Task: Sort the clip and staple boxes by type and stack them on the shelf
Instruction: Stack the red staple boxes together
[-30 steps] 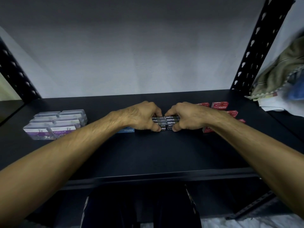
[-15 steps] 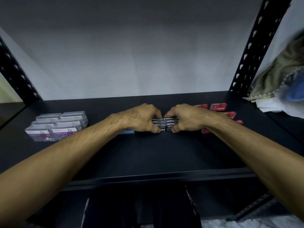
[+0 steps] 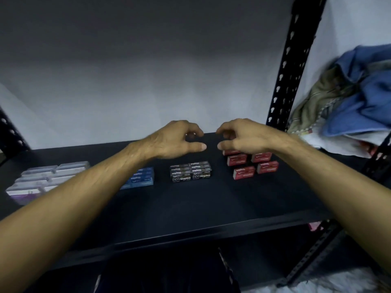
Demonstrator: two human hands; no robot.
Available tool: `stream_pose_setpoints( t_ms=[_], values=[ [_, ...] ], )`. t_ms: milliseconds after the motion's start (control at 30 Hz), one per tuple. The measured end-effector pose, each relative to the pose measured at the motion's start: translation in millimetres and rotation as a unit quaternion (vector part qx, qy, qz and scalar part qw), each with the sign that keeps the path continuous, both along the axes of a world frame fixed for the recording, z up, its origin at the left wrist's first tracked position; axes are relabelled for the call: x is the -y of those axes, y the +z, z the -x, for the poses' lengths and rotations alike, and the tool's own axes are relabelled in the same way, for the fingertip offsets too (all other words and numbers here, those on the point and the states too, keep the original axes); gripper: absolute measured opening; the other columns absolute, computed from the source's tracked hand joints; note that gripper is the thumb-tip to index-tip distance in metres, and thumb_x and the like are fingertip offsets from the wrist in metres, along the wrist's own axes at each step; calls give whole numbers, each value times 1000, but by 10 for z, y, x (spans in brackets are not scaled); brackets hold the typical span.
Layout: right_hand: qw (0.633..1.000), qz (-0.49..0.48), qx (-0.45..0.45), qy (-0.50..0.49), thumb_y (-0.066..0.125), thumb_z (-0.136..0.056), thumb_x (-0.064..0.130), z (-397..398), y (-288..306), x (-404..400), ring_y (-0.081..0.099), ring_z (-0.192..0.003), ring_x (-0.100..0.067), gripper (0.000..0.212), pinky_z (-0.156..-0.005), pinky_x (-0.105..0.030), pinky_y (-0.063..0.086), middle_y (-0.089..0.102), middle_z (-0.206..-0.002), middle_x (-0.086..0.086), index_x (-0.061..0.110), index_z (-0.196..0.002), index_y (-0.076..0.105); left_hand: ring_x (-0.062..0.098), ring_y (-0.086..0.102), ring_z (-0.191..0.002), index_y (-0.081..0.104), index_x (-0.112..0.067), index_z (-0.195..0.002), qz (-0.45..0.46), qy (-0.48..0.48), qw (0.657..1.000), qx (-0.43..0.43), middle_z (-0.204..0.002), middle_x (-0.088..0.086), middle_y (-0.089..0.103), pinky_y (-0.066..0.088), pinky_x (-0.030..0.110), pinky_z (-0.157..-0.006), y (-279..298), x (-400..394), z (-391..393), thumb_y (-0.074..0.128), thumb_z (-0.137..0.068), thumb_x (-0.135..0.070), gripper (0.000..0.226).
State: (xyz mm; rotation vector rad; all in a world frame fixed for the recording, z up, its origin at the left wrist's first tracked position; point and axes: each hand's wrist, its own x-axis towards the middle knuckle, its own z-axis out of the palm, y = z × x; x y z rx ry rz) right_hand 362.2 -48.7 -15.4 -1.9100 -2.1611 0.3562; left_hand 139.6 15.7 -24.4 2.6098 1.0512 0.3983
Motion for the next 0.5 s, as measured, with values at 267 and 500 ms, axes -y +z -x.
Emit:
stream_pose_setpoints(
  t_ms=[267, 500],
  values=[
    [997, -27, 40, -58, 68, -84, 17, -711, -211, 430, 62, -91, -7, 31, -76, -20, 47, 66, -104, 12, 24, -115, 68, -2, 63, -71, 71, -30, -103, 57, -72, 995, 31, -84, -12, 69, 44, 13, -63, -258, 269, -764, 73, -86, -37, 18],
    [996, -56, 45, -60, 75, -82, 22, -969, -568, 617, 48, -72, 8, 32, -63, -9, 32, 47, -82, 23, 27, -113, 69, 6, 66, -78, 71, -25, -98, 38, -76, 996, -34, -82, -9, 69, 53, 24, -74, -524, 369, -1119, 74, -84, -36, 18]
  ],
)
